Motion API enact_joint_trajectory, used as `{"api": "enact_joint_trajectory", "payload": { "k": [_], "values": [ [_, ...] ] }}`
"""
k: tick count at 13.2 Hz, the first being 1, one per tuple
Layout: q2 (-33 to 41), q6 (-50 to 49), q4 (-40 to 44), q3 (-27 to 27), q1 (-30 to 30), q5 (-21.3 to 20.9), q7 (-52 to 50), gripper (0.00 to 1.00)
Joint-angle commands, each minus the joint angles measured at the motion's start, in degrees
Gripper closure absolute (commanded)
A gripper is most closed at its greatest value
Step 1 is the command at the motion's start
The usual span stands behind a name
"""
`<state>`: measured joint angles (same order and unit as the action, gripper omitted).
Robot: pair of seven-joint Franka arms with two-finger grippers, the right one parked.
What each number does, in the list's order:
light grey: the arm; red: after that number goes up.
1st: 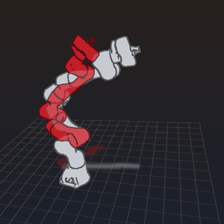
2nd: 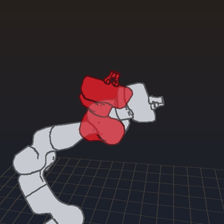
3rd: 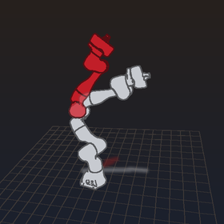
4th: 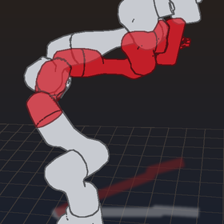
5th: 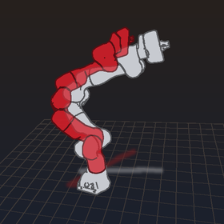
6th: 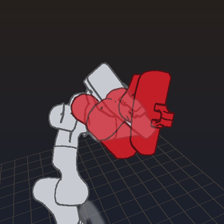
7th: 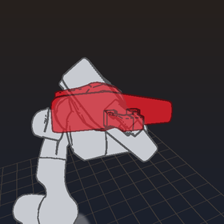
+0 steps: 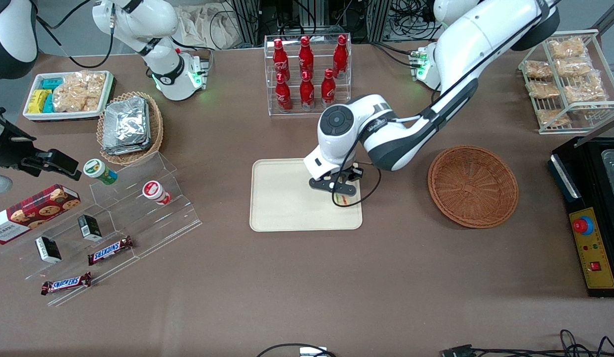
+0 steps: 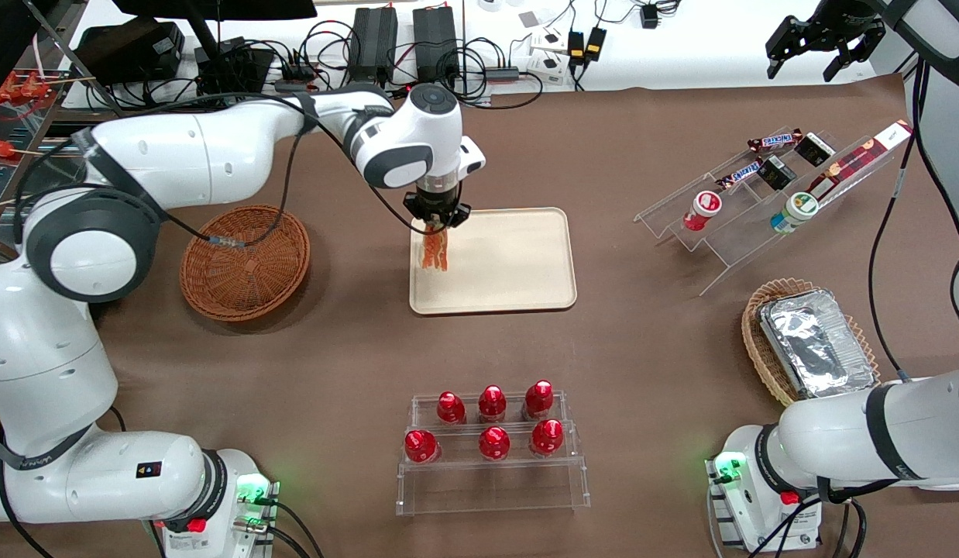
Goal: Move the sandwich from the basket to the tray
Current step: 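Lower the sandwich onto the tray and open the left gripper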
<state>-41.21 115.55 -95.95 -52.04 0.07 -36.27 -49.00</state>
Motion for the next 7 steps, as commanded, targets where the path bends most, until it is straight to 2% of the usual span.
{"api": "enact_joint_trajectory", "payload": {
  "k": [1,7],
  "values": [
    [0.25,6.50,-3.26,3.07,-0.25,-1.08,-1.36,0.75],
    [0.08,10.05,-5.65,5.19,-0.34,-2.31,-2.41,0.75]
  ]
}}
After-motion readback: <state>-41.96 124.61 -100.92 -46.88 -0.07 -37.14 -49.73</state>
